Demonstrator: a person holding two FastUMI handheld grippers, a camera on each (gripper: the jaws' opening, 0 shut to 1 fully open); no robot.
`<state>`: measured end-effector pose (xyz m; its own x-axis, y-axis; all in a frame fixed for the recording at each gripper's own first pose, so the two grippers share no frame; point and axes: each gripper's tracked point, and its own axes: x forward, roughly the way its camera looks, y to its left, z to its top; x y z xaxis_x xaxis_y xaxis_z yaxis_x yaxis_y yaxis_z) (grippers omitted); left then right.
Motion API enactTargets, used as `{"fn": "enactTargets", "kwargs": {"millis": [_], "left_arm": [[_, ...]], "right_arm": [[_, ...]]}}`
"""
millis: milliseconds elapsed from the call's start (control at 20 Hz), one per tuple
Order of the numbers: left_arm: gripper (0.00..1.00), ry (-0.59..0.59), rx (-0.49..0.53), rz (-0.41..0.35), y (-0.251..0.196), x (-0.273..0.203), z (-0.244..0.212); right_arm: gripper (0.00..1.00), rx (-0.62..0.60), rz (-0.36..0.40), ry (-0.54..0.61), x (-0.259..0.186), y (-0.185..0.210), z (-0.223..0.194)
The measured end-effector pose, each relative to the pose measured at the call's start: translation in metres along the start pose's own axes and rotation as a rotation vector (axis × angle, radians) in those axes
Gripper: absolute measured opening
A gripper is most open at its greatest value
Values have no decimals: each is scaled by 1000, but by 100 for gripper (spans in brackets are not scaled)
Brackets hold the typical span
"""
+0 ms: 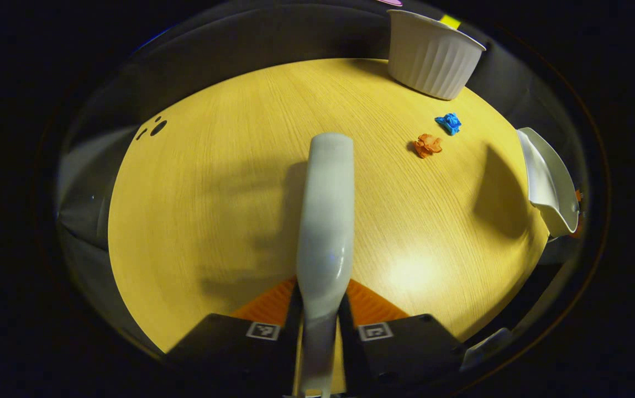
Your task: Pick up the small broom and dustpan from the desktop, sweep the trash into the dustpan with the broom, and then empty the trash into the garbage bin.
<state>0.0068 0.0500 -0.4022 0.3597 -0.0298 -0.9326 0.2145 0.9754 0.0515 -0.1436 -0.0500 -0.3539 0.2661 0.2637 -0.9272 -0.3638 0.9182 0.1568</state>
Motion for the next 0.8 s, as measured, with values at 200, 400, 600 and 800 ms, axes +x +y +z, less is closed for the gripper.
{"fn": "enactTargets", "kwargs": {"millis": [200, 400, 600, 800], "left_arm": [[25, -103, 90, 121, 5, -14, 39], [26, -142, 166, 89, -29, -13, 85], [24, -143, 219, 103, -53, 0, 117], [26, -91, 212, 126, -65, 22, 119]], "right_arm": [[37, -70, -17, 96, 3, -14, 0], [34, -84, 21, 212, 14, -30, 4], [37, -140, 32, 252, 27, -49, 16], [37, -172, 48, 265, 41, -55, 24]]}}
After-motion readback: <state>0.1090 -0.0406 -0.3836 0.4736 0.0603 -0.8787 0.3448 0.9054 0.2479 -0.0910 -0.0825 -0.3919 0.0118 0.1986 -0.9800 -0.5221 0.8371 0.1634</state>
